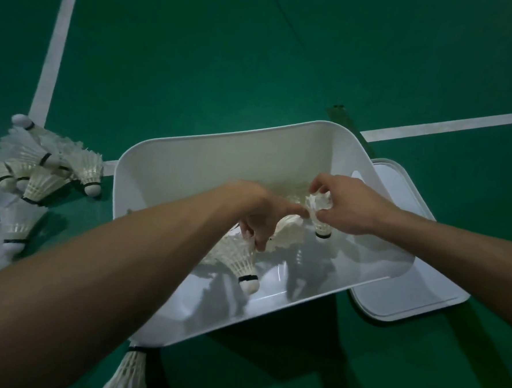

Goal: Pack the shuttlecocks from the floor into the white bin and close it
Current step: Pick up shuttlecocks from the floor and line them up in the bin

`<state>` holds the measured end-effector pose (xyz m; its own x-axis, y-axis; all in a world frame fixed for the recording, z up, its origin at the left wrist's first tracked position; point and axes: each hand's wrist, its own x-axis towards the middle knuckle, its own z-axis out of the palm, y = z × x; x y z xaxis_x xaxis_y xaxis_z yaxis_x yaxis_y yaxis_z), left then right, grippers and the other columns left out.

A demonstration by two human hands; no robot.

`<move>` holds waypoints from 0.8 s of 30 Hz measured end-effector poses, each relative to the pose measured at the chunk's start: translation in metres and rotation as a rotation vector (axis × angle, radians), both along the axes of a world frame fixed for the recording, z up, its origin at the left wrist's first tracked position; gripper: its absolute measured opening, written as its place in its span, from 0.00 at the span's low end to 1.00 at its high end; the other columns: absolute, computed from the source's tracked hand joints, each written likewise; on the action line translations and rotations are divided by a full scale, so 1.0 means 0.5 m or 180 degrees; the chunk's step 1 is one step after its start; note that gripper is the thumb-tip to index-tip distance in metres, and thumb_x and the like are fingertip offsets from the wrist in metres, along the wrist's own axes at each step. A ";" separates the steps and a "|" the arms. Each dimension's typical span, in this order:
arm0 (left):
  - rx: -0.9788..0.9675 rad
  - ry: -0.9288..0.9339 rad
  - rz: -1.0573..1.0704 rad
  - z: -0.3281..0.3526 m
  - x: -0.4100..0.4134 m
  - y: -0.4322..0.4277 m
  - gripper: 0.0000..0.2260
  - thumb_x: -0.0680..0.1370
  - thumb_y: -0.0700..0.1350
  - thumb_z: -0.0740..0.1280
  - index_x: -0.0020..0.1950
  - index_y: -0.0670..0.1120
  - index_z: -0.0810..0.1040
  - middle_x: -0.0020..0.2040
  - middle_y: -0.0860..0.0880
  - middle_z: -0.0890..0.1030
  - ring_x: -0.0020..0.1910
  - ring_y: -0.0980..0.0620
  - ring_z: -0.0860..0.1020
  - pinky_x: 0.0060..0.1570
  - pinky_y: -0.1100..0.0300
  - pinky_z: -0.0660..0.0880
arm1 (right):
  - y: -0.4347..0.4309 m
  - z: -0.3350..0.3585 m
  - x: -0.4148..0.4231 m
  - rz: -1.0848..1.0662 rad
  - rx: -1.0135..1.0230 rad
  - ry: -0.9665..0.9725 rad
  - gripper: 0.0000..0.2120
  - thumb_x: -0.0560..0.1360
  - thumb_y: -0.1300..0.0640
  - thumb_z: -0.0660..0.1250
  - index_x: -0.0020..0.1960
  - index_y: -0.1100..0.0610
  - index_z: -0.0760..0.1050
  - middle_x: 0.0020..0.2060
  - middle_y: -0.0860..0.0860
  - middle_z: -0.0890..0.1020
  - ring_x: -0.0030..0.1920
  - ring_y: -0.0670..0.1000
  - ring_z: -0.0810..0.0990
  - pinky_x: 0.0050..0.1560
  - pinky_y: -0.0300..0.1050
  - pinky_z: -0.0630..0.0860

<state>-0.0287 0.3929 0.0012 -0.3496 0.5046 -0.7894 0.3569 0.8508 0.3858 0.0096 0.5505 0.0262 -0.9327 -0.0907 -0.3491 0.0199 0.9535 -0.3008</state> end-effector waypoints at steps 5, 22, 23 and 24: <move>-0.0023 0.0108 -0.0120 -0.004 0.002 0.003 0.44 0.72 0.33 0.71 0.73 0.66 0.50 0.64 0.37 0.71 0.35 0.47 0.79 0.38 0.56 0.80 | 0.006 -0.011 -0.002 0.0015 0.0089 0.0155 0.14 0.75 0.56 0.67 0.60 0.53 0.75 0.59 0.54 0.78 0.58 0.55 0.75 0.53 0.45 0.71; 0.0226 0.0253 0.0039 0.031 0.009 -0.036 0.43 0.72 0.33 0.71 0.75 0.61 0.52 0.37 0.51 0.67 0.39 0.49 0.76 0.45 0.51 0.80 | -0.030 -0.012 0.005 -0.0705 -0.0010 -0.0191 0.09 0.80 0.52 0.60 0.55 0.57 0.71 0.50 0.56 0.78 0.43 0.56 0.77 0.39 0.47 0.73; 0.0211 0.0274 0.0006 0.029 0.009 -0.039 0.44 0.71 0.33 0.71 0.75 0.63 0.51 0.38 0.51 0.68 0.41 0.48 0.77 0.49 0.48 0.79 | -0.030 -0.010 0.003 -0.0841 -0.0146 -0.0250 0.09 0.80 0.53 0.59 0.55 0.58 0.71 0.50 0.56 0.77 0.43 0.56 0.78 0.39 0.48 0.78; 0.0187 0.0288 -0.0033 0.029 0.010 -0.043 0.46 0.71 0.34 0.72 0.75 0.64 0.50 0.40 0.51 0.69 0.42 0.47 0.78 0.51 0.46 0.79 | -0.031 -0.007 0.002 -0.0979 -0.0275 -0.0304 0.09 0.80 0.53 0.59 0.56 0.58 0.71 0.50 0.56 0.76 0.43 0.56 0.79 0.40 0.50 0.81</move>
